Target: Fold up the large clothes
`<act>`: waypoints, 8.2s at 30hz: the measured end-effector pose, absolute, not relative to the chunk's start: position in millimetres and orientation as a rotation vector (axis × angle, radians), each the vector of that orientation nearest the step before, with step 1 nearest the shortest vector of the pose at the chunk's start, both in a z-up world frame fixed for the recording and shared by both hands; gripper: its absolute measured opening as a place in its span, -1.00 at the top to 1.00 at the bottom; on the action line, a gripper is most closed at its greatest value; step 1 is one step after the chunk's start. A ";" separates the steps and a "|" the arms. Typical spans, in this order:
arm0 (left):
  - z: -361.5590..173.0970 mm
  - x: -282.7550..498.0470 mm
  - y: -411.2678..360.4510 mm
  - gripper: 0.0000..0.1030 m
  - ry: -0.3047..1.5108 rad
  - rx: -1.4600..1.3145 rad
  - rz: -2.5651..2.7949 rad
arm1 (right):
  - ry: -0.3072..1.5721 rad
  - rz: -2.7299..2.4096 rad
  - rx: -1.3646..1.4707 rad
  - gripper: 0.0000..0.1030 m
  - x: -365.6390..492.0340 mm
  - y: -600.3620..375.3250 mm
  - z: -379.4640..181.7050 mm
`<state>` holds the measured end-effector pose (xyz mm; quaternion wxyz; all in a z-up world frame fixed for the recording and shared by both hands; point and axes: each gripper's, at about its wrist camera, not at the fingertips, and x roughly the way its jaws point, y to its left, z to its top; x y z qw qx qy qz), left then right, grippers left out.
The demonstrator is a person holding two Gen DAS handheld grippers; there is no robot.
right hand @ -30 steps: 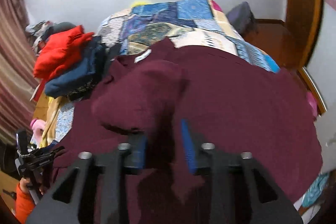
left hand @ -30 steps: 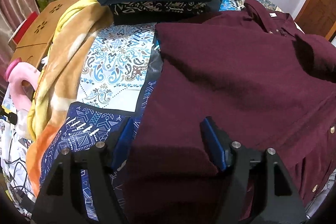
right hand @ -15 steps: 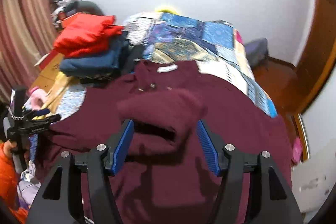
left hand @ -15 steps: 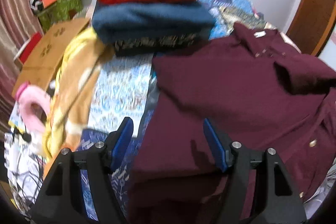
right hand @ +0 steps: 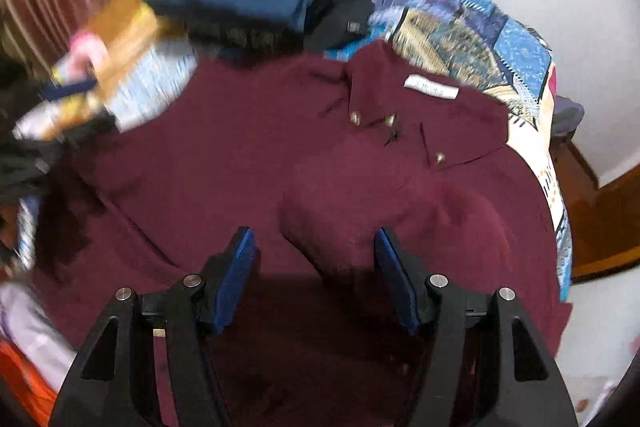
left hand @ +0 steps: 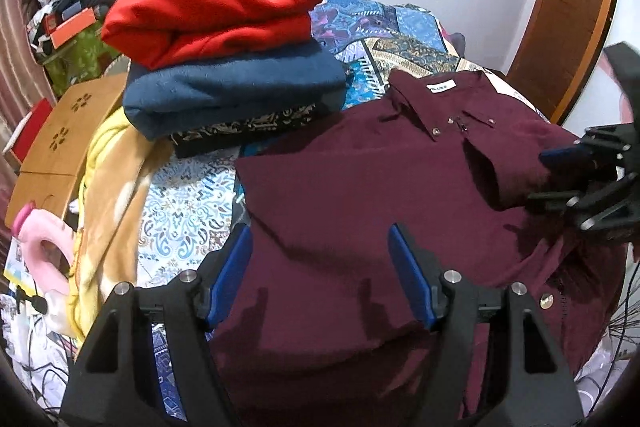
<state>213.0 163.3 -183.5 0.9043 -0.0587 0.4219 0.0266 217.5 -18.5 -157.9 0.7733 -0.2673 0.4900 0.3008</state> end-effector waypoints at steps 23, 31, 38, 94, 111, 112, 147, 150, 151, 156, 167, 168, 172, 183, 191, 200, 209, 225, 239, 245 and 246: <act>-182.0 219.8 155.6 -0.35 0.884 -0.133 0.067 | 0.849 0.575 -0.244 0.72 233.4 -80.4 -113.8; -177.3 235.6 128.7 -0.35 0.896 -0.142 0.013 | 0.732 0.484 0.081 0.73 224.6 -176.9 -61.4; -174.7 246.1 90.9 -0.35 0.916 -0.094 -0.052 | 0.770 0.390 0.288 0.73 220.7 -246.4 -83.9; -185.8 292.5 -89.3 -0.35 1.024 0.041 -0.383 | 0.920 0.114 0.363 -0.02 159.1 -353.2 -142.2; -169.9 308.7 -133.7 -0.39 0.979 0.061 -0.408 | 0.979 -0.060 0.893 -0.03 157.4 -461.1 -224.3; -169.5 310.4 -132.4 -0.39 0.980 0.056 -0.402 | 0.980 -0.067 0.926 -0.03 157.2 -466.1 -230.4; -147.0 310.9 -94.3 -0.39 0.898 0.022 -0.313 | 0.584 0.151 0.572 0.77 187.8 -401.5 -89.1; -140.5 307.3 -86.6 -0.39 0.874 0.015 -0.305 | 0.543 0.244 0.487 0.77 186.5 -367.3 -60.3; -137.9 305.5 -83.0 -0.39 0.863 0.012 -0.301 | 0.537 0.276 0.457 0.77 186.8 -353.4 -53.2; -129.4 298.1 -63.2 -0.39 0.827 -0.003 -0.288 | 0.557 0.393 0.348 0.77 193.8 -294.3 -42.9; -133.3 287.0 -28.2 -0.39 0.819 -0.026 -0.276 | 0.827 0.441 0.071 0.70 202.6 -203.6 -104.7; -134.0 285.8 -26.2 -0.39 0.819 -0.026 -0.275 | 0.843 0.431 0.039 0.69 201.6 -198.8 -110.0; -135.6 283.1 -20.5 -0.39 0.816 -0.034 -0.277 | 0.870 0.393 -0.076 0.51 193.4 -187.4 -112.9; -133.1 279.3 -17.3 -0.46 0.794 -0.049 -0.276 | 0.745 0.342 -0.115 0.14 157.7 -206.5 -65.5; -135.8 280.4 -18.0 -0.47 0.800 -0.056 -0.262 | 0.694 0.201 0.062 0.10 167.7 -258.7 -50.7; -144.1 285.9 -17.1 -0.47 0.830 -0.058 -0.241 | 0.815 0.025 0.444 0.09 201.4 -346.0 -105.3; -158.0 297.2 -26.7 -0.47 0.879 -0.048 -0.240 | 0.941 -0.039 0.810 0.09 191.1 -393.9 -171.7; -164.7 312.3 -35.5 -0.47 0.901 -0.039 -0.214 | 0.909 -0.057 0.963 0.10 230.4 -406.3 -208.5; -150.6 302.8 -16.8 -0.47 0.845 -0.039 -0.183 | 0.671 0.023 0.696 0.87 211.1 -383.1 -108.5; -139.0 294.6 3.0 -0.47 0.809 -0.082 -0.171 | 0.540 0.163 0.523 0.87 200.2 -334.0 -35.5; -136.2 292.5 6.9 -0.47 0.800 -0.089 -0.168 | 0.524 0.197 0.500 0.87 199.6 -322.5 -25.6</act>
